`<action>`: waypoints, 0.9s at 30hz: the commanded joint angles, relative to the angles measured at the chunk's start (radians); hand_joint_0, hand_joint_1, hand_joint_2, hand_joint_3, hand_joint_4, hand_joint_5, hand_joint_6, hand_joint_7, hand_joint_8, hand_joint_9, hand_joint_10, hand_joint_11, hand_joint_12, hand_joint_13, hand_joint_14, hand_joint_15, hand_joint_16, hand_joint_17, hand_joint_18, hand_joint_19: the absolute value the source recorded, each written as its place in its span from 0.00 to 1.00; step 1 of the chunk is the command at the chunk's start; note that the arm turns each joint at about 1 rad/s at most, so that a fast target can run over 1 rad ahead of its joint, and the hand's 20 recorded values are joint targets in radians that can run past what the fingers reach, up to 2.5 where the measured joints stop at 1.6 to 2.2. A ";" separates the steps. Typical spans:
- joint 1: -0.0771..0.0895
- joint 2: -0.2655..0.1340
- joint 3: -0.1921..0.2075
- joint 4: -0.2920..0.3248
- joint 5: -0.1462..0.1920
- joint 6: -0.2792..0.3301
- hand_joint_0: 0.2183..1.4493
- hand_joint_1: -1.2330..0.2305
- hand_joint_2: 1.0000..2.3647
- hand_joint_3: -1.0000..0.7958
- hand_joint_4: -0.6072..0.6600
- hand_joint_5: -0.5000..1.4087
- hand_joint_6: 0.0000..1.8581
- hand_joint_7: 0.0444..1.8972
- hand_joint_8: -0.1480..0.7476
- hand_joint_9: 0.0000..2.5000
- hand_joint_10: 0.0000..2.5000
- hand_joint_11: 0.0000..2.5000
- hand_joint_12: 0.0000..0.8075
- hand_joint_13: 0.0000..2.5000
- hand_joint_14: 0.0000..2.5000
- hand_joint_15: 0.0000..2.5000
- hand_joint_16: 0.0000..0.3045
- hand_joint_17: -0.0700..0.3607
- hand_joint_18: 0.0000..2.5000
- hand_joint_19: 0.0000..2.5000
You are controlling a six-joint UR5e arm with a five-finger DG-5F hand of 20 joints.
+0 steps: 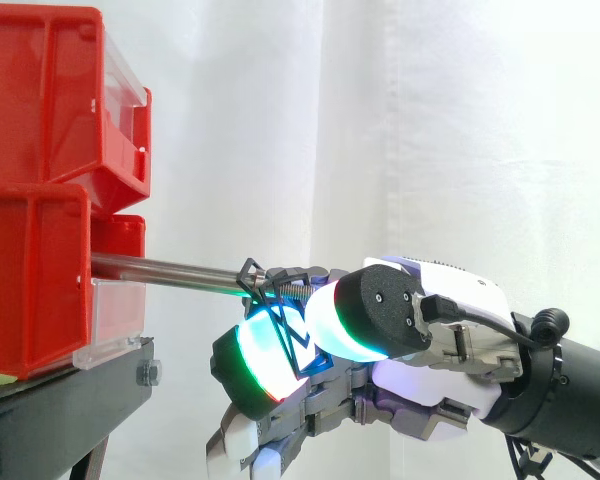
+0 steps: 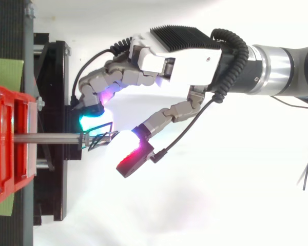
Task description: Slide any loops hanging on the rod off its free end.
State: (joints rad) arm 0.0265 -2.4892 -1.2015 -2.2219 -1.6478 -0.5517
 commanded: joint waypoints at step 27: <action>0.012 0.001 -0.001 -0.036 0.000 -0.045 0.29 0.38 0.02 0.51 0.54 0.16 0.45 0.68 0.55 0.36 0.01 0.20 0.48 0.33 0.00 0.11 0.21 0.50 0.31 0.23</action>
State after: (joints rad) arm 0.0337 -2.4886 -1.2023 -2.2457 -1.6456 -0.5848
